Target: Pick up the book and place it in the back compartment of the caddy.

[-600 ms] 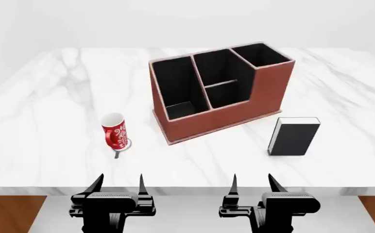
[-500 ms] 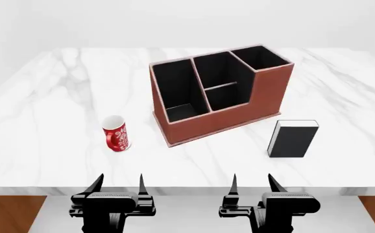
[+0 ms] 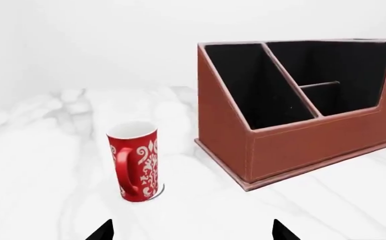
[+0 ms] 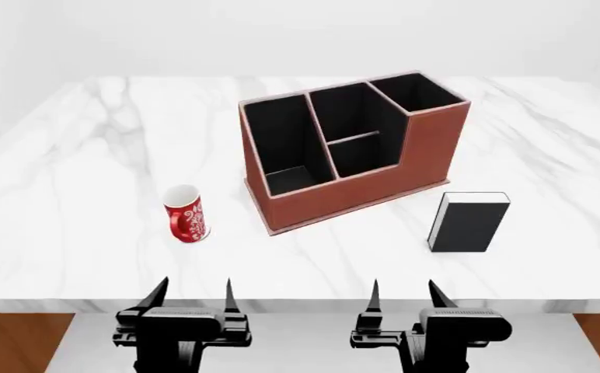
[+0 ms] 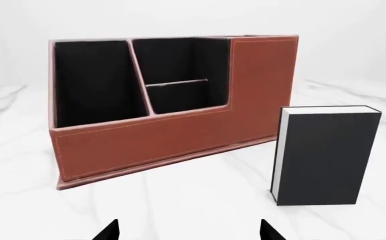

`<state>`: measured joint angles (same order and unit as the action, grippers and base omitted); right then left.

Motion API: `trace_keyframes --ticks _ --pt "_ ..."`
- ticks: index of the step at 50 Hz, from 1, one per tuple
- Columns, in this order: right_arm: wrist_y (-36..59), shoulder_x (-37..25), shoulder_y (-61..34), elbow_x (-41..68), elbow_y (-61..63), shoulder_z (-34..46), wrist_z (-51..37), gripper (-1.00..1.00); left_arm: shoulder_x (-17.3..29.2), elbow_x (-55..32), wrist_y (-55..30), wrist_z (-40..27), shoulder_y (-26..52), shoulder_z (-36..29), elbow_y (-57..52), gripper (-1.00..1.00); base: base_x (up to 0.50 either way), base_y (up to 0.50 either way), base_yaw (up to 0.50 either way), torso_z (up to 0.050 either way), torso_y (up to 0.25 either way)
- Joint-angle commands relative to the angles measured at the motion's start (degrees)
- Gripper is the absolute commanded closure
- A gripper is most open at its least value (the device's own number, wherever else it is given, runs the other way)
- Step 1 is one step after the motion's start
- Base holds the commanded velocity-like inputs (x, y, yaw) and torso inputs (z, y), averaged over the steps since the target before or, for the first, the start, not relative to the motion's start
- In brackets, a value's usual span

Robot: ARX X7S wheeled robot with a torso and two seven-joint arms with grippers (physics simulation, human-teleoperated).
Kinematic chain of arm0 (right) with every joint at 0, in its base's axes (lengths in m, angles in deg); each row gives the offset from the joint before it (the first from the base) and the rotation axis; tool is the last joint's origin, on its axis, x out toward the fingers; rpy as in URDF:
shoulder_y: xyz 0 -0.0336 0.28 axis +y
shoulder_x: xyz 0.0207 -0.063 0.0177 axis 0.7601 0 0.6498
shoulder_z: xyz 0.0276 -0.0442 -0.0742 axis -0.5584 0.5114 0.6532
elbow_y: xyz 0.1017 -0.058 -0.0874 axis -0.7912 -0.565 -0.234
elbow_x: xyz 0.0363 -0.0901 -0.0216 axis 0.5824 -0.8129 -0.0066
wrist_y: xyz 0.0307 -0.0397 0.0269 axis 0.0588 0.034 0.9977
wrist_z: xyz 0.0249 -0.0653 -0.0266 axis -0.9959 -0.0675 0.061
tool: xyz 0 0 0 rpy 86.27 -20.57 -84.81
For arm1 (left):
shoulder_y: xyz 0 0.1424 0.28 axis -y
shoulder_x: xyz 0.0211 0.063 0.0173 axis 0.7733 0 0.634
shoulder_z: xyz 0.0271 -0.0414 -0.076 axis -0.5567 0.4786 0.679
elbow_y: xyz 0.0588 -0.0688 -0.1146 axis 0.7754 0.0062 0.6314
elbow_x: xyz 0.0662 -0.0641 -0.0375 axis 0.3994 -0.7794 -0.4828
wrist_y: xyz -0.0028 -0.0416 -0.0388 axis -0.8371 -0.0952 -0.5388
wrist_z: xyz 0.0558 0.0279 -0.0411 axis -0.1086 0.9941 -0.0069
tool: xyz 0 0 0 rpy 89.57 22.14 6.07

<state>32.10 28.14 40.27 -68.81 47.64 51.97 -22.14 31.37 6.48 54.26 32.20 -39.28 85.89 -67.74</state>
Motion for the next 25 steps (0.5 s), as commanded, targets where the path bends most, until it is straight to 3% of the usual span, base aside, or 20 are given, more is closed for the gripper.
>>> trace_keyframes --ticks 1,12,18,25 --pt "0.0 0.1 0.1 0.0 0.0 -0.1 0.4 -1.00 -0.2 0.5 -0.7 0.1 0.0 0.1 -0.4 -1.00 0.00 0.00 0.00 0.000 0.000" --pt "0.7 -1.1 0.2 1.5 1.8 0.7 -1.1 -1.00 1.2 -0.8 -1.1 -1.0 0.0 -0.8 -2.1 -1.00 0.00 0.00 0.00 0.000 0.000" --pt "0.7 -2.6 1.0 4.1 14.2 -2.4 -2.9 -1.00 3.6 0.4 -0.8 -3.7 -2.4 1.8 -17.5 -1.00 0.00 0.00 0.00 0.000 0.000" --pt "-18.2 -2.2 2.0 8.9 26.8 -10.4 -4.2 -1.00 4.6 -1.5 10.5 -10.1 -6.0 12.8 -34.1 -1.00 0.00 0.00 0.00 0.000 0.000"
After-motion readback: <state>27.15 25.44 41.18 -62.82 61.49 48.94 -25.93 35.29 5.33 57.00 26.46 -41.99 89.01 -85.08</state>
